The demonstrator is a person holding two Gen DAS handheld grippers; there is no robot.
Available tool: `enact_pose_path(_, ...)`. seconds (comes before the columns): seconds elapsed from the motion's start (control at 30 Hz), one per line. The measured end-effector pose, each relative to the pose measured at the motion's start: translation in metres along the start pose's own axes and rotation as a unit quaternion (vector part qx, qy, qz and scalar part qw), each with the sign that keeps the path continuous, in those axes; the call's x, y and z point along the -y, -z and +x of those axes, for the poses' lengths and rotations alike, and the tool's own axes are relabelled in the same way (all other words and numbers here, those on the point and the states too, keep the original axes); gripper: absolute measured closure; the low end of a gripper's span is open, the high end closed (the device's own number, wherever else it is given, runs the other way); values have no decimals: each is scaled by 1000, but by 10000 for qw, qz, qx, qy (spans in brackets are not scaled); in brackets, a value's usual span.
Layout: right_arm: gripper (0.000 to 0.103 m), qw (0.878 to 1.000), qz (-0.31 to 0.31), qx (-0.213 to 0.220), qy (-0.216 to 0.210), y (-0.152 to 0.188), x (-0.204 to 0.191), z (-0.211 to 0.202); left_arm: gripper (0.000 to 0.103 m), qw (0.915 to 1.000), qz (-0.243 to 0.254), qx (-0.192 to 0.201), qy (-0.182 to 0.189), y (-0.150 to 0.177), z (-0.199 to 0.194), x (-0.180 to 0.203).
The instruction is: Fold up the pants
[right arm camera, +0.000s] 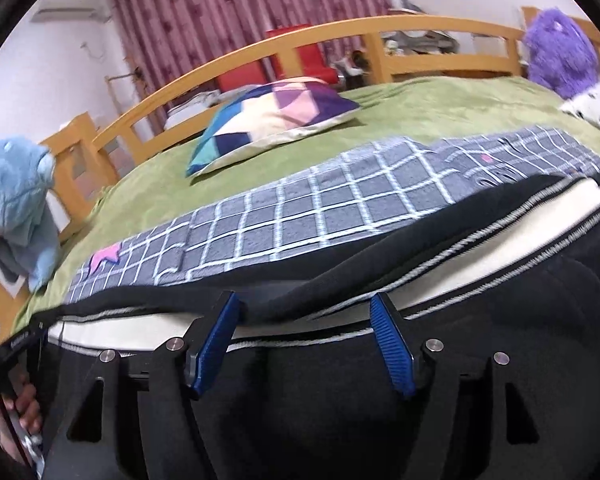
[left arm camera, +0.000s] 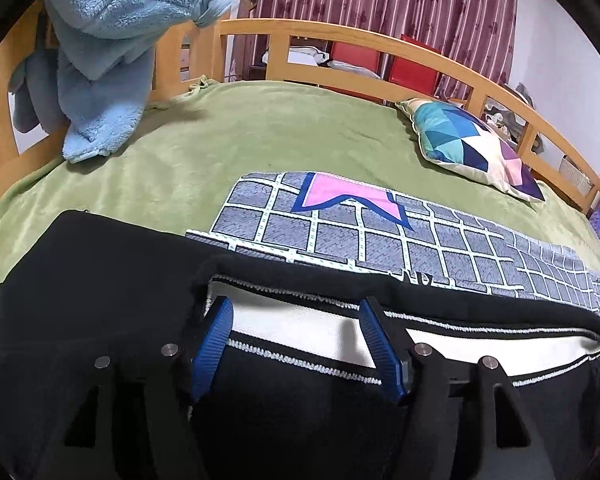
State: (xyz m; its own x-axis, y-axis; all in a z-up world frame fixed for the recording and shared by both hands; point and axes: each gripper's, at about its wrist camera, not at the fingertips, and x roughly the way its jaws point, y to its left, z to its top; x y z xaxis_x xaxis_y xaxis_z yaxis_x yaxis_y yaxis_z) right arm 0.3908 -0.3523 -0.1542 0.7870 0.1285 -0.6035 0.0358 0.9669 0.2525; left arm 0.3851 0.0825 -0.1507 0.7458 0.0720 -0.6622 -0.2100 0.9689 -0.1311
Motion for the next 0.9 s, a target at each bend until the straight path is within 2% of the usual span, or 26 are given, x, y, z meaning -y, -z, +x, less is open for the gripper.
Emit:
enact_pose_path(0.2, 36, 9976, -664, -134, -133, 7, -26, 2, 39, 9999, 10, -90, 63, 9, -7, 1)
enact_pose_path(0.3, 36, 9975, -686, -92, -169, 8, -27, 0, 39, 9998, -9, -165, 119, 19, -14, 1)
enact_pose_path(0.37, 36, 9977, -637, -89, -195, 9, -25, -1, 39, 9997, 126, -186, -3, 25, -21, 7)
enact_pose_path(0.5, 36, 9983, -531, 33, -250, 10, -21, -7, 39, 9994, 195, -293, -71, 46, -53, 5)
enact_pose_path(0.6, 36, 9981, -560, 95, -236, 10, -23, -9, 39, 9993, 313, -102, -191, 61, -88, -7)
enact_pose_path(0.63, 36, 9981, -570, 92, -227, 9, -24, -9, 37, 9988, 366, -18, -322, 66, -100, -14)
enact_pose_path(0.67, 36, 9980, -583, 92, -223, 9, -25, -9, 30, 9981, 392, 7, -466, 70, -107, -20)
enact_pose_path(0.7, 36, 9980, -582, 95, -233, 9, -25, -9, 30, 9971, 436, -49, -625, 76, -112, -28)
enact_pose_path(0.8, 36, 9981, -548, 79, -262, 8, -23, -8, 30, 9940, 722, -301, -765, 90, -110, -37)
enact_pose_path(0.9, 36, 9983, -524, 40, -267, 8, -22, -7, 30, 9869, 1003, -305, -1229, 97, -102, -37)
